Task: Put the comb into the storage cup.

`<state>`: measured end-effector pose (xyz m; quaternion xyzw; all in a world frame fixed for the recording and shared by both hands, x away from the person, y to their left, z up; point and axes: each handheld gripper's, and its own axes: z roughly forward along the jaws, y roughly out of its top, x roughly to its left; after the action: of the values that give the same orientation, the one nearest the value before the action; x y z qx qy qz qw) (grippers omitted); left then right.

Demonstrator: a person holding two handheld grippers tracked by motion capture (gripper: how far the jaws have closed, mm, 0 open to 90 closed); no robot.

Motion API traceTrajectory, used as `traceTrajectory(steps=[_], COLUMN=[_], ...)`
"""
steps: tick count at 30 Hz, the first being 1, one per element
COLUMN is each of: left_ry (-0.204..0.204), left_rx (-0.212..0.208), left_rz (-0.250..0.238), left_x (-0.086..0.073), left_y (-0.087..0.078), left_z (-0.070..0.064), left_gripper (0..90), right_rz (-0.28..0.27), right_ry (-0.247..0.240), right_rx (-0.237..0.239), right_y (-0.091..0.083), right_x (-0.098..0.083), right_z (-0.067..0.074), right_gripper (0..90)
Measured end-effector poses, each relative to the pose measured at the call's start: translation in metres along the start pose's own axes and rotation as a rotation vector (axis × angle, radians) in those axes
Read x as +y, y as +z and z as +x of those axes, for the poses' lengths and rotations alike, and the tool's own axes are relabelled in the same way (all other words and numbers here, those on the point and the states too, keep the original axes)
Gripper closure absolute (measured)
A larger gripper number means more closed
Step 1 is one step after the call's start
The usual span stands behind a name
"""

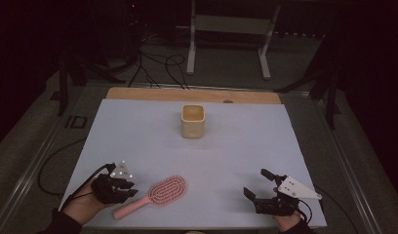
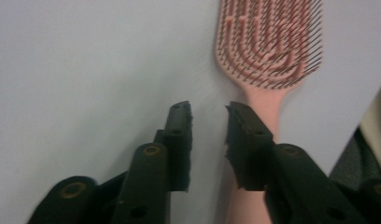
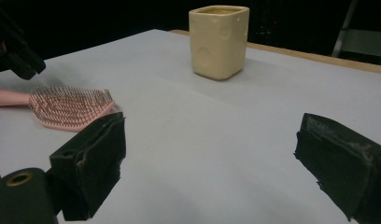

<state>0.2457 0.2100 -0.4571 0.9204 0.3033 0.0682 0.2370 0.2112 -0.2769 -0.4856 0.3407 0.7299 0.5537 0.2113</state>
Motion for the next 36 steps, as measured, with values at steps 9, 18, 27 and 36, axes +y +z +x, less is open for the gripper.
traceTrajectory(steps=[9, 18, 27, 36], left_ry=[0.015, 0.048, 0.048, 0.034], left_rx=[0.017, 0.025, 0.021, -0.017], left_rz=[0.019, 0.063, 0.086, 0.165], left_x=[0.009, 0.019, 0.027, 0.035], left_y=[-0.007, -0.008, -0.006, 0.003], left_z=[-0.005, -0.013, -0.019, -0.023], left_gripper=[54.2, 25.9, 4.0, 0.2], right_rz=[0.002, 0.002, 0.002, 0.002], right_ry=[-0.001, -0.004, -0.001, -0.007], right_rx=[0.001, 0.002, 0.004, 0.002], right_y=[0.001, 0.001, 0.001, 0.001], right_x=[0.000, 0.000, 0.000, 0.000], right_z=[0.000, 0.001, 0.000, 0.001], right_gripper=[8.3, 8.3, 8.3, 8.3])
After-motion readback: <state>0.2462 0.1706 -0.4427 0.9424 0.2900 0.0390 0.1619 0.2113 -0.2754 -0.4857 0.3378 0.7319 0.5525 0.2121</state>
